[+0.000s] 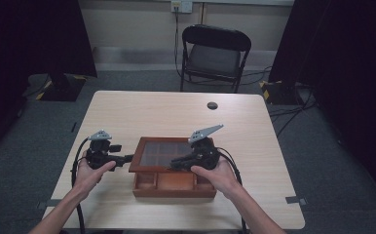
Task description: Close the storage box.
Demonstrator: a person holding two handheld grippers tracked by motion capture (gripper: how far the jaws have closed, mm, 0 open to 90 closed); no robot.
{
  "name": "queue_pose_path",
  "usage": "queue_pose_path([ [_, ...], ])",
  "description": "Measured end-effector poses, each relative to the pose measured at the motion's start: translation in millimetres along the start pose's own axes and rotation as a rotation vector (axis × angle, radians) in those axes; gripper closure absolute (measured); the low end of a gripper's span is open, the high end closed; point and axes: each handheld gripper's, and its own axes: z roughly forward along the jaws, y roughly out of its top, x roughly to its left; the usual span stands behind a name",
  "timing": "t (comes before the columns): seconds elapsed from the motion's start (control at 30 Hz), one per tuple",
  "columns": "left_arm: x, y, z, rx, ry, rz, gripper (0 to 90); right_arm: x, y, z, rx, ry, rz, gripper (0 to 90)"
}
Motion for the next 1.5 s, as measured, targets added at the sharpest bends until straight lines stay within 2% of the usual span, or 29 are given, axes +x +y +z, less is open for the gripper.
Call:
queue_pose_path([
  [0.03, 2.6, 0.1, -1.7, -0.009, 0.004, -0.016, 20.8, 0.5, -0.7, 0.7, 0.005, 0.0, 0.001, 81.5],
  [0.17, 7.5, -0.4, -4.1, -0.008, 0.02, -0.021, 20.8, 2.4, -3.8, 2.7, 0.002, -0.006, -0.007, 81.4],
  [0.4, 14.4, -1.2, -7.2, -0.011, 0.036, -0.036, 20.8, 2.5, -15.5, 13.4, 0.05, 0.004, -0.005, 81.6],
  [0.9, 11.8, -1.5, -3.7, 0.01, 0.019, -0.025, 20.8, 0.3, -33.2, 38.1, 0.132, 0.017, 0.007, 82.1],
  [1.0, 11.8, -1.6, -3.3, 0.011, 0.019, -0.025, 20.8, 0.5, -35.8, 42.5, 0.146, 0.011, -0.003, 82.3],
  [1.27, 11.3, -1.7, -2.9, 0.018, 0.017, -0.02, 20.8, -1.4, -42.0, 50.4, 0.167, 0.007, 0.0, 82.3],
  [1.4, 11.0, -1.7, -2.6, 0.021, 0.016, -0.018, 20.7, -1.0, -43.4, 50.7, 0.157, 0.007, 0.002, 82.0],
  [1.43, 10.9, -1.7, -2.5, 0.022, 0.018, -0.019, 20.6, -1.0, -43.9, 50.5, 0.153, 0.007, 0.005, 80.8],
  [1.5, 10.9, -1.7, -2.8, 0.021, 0.017, -0.018, 20.6, -1.2, -43.8, 49.1, 0.135, -0.006, 0.02, 69.5],
])
